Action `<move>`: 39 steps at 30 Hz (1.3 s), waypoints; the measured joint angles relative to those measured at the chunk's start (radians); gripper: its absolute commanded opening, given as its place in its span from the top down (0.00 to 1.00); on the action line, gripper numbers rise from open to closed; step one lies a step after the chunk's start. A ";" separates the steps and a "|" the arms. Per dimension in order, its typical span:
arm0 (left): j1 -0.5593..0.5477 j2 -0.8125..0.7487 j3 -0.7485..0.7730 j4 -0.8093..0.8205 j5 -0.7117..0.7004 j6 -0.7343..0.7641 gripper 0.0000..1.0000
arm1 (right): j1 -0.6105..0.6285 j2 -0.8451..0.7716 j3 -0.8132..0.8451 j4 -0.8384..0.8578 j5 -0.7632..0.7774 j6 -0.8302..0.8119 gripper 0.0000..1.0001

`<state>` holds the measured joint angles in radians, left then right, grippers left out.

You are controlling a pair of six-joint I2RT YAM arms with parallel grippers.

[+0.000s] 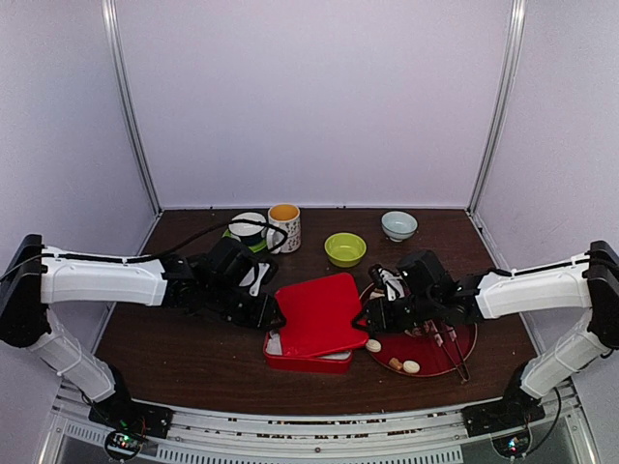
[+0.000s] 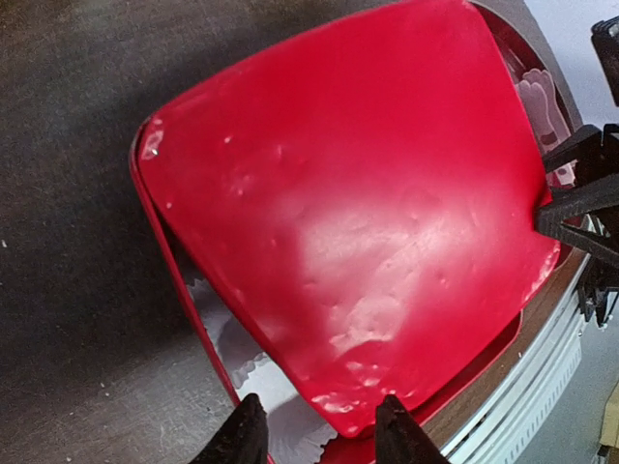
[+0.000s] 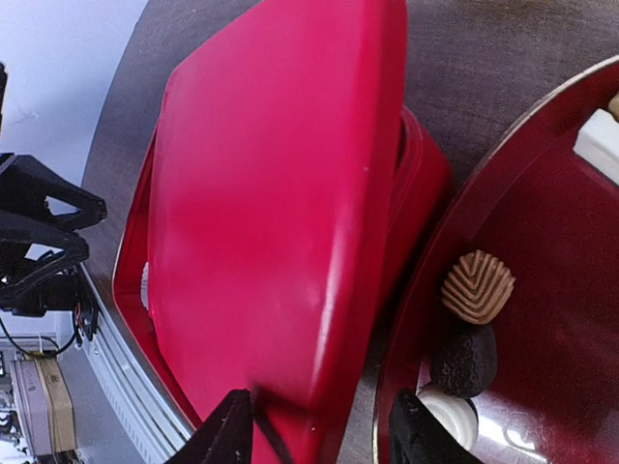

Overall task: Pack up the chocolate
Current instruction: Pick up the box lid from the packing box.

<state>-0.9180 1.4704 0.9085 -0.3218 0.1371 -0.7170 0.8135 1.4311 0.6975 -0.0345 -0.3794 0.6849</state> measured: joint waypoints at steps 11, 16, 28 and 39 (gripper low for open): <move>-0.013 0.093 0.020 0.061 0.047 -0.029 0.63 | 0.000 -0.017 -0.068 0.206 -0.162 0.096 0.84; -0.053 0.021 0.010 0.105 0.011 -0.005 0.62 | 0.000 -0.026 -0.085 0.315 -0.229 0.172 0.94; -0.179 -0.219 0.055 0.082 -0.242 0.153 0.24 | 0.000 -0.121 -0.050 0.296 -0.236 0.240 0.94; -0.470 -0.160 0.222 0.015 -0.705 0.484 0.02 | 0.000 -0.230 -0.009 0.389 -0.101 0.475 0.98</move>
<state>-1.3884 1.3102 1.1305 -0.3069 -0.5678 -0.2325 0.8131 1.2015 0.6884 0.3546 -0.4801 1.1599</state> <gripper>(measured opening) 0.977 0.101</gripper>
